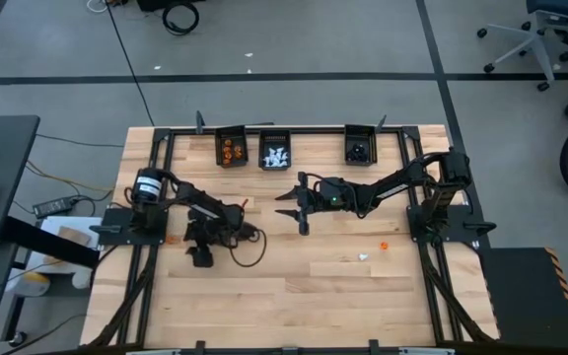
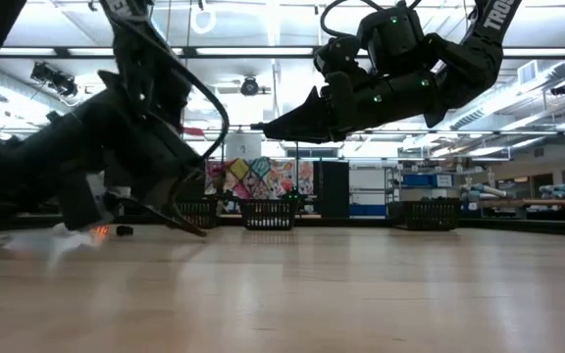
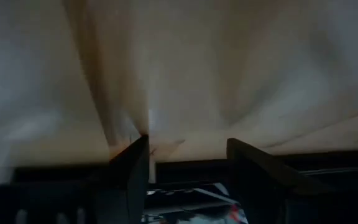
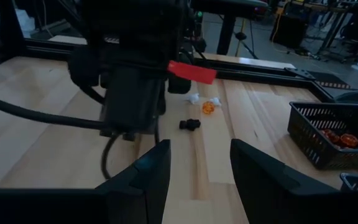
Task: Sort Halloween decoration
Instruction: Put the orange pumpkin toy into the left black bin
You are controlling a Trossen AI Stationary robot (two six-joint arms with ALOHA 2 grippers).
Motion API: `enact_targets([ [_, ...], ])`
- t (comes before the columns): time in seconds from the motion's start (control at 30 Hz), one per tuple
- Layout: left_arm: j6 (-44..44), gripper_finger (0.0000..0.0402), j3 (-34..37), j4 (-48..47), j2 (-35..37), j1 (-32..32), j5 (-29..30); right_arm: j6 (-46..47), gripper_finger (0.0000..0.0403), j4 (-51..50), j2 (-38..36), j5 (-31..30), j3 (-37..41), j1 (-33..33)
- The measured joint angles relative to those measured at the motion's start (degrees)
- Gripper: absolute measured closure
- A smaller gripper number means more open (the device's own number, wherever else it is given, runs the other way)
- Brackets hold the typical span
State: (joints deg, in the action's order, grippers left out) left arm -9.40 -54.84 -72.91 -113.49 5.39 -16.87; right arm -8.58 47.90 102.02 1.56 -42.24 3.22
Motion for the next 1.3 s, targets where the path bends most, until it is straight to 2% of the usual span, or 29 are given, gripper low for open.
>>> enact_targets([
  [0.2,-0.7,0.0207,3.7,-1.6,0.1,0.6,5.5,0.0,0.0231,0.0,0.0,0.0,0.0,0.0],
  [0.53,0.3,0.0207,10.2,-1.0,0.4,0.5,5.5,0.0,0.0231,0.0,0.0,0.0,0.0,0.0],
  [1.0,0.7,0.0209,12.0,2.6,0.7,2.2,4.7,0.0,0.0231,0.0,0.0,0.0,0.0,0.0],
  [1.13,1.1,0.0233,12.1,2.9,0.7,3.6,5.8,-0.1,0.0231,0.0,0.0,0.0,0.0,0.0],
  [1.3,0.8,0.0295,12.1,3.1,0.7,4.4,5.9,-0.1,0.0231,0.0,0.0,0.0,0.0,0.0],
])
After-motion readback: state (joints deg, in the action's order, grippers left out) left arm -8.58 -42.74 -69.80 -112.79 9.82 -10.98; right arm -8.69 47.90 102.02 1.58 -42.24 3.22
